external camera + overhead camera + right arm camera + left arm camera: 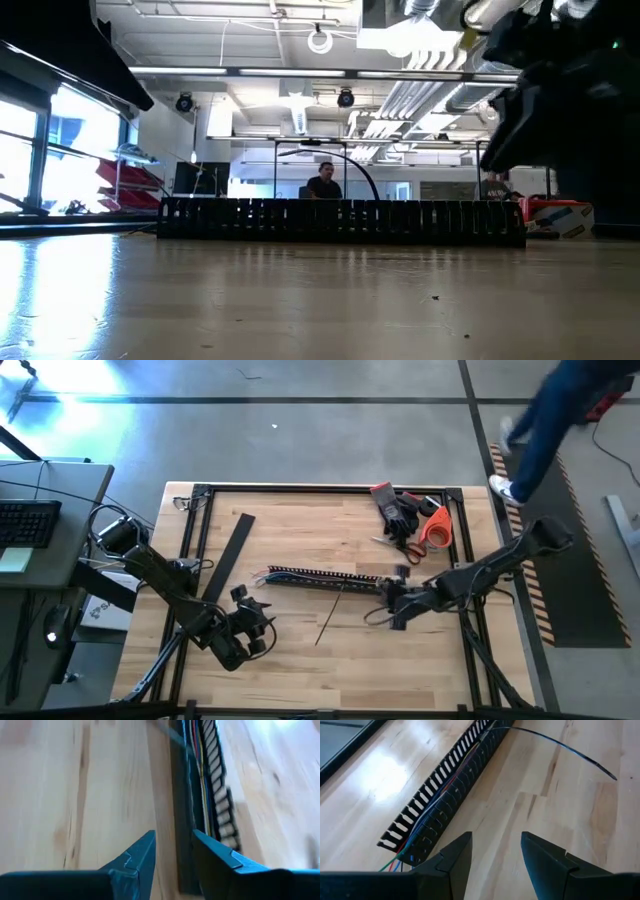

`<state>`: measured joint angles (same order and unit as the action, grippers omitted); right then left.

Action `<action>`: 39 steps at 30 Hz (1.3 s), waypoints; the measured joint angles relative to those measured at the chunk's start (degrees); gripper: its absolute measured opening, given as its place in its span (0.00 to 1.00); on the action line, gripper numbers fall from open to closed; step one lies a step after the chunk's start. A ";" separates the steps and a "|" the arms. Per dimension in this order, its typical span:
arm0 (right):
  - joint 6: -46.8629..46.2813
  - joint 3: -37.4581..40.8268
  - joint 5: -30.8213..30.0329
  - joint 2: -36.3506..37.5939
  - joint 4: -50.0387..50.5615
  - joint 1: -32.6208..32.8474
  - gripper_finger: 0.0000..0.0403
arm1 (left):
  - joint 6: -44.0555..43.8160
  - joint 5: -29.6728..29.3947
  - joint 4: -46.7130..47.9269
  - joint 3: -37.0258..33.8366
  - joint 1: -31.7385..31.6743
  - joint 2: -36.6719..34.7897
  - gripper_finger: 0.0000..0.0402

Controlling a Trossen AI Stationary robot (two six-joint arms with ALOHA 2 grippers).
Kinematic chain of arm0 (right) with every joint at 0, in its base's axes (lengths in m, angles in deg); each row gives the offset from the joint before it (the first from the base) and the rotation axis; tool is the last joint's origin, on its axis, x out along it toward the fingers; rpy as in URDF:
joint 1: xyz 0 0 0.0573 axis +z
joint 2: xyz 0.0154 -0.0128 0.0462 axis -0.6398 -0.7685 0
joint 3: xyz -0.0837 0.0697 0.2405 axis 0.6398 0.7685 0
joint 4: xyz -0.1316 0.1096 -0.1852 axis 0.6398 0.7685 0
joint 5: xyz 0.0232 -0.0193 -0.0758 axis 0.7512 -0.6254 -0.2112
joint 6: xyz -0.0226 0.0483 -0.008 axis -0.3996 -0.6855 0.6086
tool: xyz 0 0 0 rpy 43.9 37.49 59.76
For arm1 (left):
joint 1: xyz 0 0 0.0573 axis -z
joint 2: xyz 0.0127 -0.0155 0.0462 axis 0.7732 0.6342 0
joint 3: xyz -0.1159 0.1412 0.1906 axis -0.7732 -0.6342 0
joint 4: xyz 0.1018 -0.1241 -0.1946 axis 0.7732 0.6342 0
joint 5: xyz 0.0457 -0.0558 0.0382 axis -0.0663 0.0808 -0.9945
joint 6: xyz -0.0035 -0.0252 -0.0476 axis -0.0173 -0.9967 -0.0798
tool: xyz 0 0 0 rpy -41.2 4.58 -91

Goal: Ziptie cables
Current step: Put the zip-tied cables into the black cable duct

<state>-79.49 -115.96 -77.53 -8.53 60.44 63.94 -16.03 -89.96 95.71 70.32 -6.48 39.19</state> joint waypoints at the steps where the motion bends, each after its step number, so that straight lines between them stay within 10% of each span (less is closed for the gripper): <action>1: 0.75 2.53 0.02 -0.01 -6.17 -0.77 0.28 | -0.06 -0.16 0.02 0.00 -0.02 0.00 0.39; 7: 4.92 9.80 -0.72 -4.05 -26.25 -5.72 0.35 | -0.10 1.72 0.32 0.00 -2.16 0.00 0.39; 16: 7.74 6.18 10.75 -14.33 -27.17 -11.17 0.46 | -0.83 4.97 0.75 0.02 -5.90 0.00 0.39; 25: 2.00 4.65 18.37 -13.47 -25.27 -6.11 0.28 | -13.28 6.19 18.32 0.02 -9.99 -2.08 0.35; 39: -1.88 4.64 16.03 -13.48 -24.92 0.37 0.21 | 2.27 3.58 0.90 -8.90 -16.86 -2.12 0.13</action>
<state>-81.37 -111.32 -61.50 -22.01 35.51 64.31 -13.76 -86.39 96.61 61.42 -23.34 37.08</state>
